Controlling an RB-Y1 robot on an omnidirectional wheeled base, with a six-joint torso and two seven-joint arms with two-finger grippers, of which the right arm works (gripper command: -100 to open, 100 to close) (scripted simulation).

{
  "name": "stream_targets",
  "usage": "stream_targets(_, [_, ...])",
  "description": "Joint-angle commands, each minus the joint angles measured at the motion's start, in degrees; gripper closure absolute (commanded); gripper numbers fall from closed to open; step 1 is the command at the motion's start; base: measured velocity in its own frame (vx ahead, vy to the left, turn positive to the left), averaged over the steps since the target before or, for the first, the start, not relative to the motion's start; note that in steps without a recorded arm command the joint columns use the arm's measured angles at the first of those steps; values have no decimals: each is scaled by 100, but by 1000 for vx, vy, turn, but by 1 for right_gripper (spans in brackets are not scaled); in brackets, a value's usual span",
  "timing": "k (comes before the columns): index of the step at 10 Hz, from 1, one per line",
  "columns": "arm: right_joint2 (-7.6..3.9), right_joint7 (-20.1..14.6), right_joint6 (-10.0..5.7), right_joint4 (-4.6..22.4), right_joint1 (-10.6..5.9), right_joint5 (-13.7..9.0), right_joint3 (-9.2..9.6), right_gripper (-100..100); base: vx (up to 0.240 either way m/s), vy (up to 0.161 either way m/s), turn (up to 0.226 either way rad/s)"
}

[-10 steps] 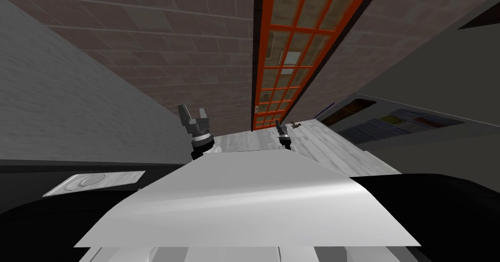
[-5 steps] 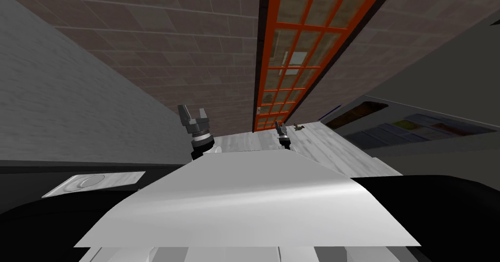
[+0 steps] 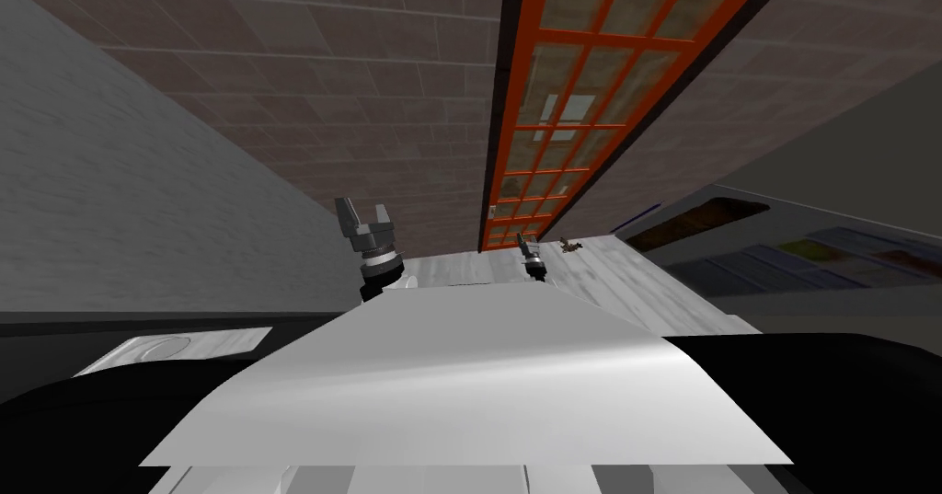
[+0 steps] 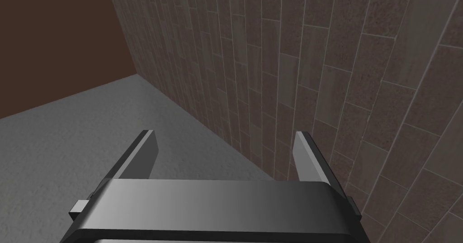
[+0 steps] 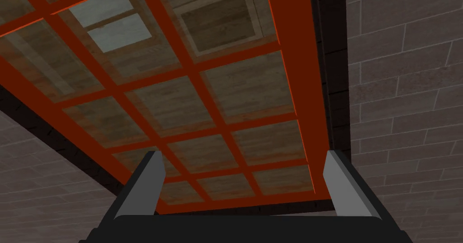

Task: Pull the door open

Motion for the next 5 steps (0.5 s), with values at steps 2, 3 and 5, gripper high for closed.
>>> stream_targets(2, [16,289,-91,378,-136,138,-127,-100,105,12,77])
stream_targets(3, [23,391,-123,510,-179,190,-173,-100,111,-10,62])
stream_targets(5, [40,589,-184,763,-261,291,-262,-100,107,-8,76])
